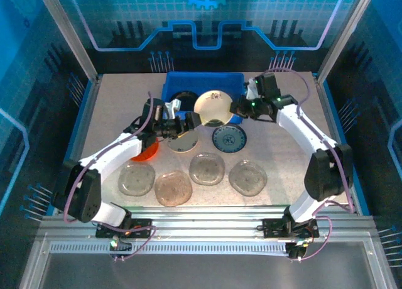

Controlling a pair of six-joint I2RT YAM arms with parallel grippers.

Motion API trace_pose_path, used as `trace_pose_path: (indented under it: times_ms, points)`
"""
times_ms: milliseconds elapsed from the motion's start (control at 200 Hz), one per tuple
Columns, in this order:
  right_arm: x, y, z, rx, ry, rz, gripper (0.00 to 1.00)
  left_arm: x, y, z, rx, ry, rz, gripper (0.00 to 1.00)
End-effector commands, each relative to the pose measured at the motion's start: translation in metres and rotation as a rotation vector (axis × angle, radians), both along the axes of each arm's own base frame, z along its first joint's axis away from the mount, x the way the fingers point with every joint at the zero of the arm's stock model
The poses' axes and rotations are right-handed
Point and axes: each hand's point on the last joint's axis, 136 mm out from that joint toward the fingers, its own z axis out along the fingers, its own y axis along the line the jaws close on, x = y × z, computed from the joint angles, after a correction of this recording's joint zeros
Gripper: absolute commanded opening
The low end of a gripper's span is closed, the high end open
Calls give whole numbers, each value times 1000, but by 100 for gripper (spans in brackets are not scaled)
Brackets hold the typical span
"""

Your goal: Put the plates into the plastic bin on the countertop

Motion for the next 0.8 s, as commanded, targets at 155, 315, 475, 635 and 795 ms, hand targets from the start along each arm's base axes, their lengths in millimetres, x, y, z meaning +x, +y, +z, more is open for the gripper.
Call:
trace_pose_path:
  times_ms: [155,315,475,635,795]
  points:
    - [71,23,0,-33,9,-18,0,12,31,27,-10,-72,45,99]
    - [117,42,-10,-7,-1,-35,0,12,35,32,-7,-86,53,99]
    - [146,65,-28,27,4,-27,0,12,36,31,-3,-88,60,99]
    - [161,87,-50,46,-21,-14,0,11,39,37,8,-116,71,99]
    - [169,97,-73,58,8,-28,0,12,44,44,40,-145,83,99]
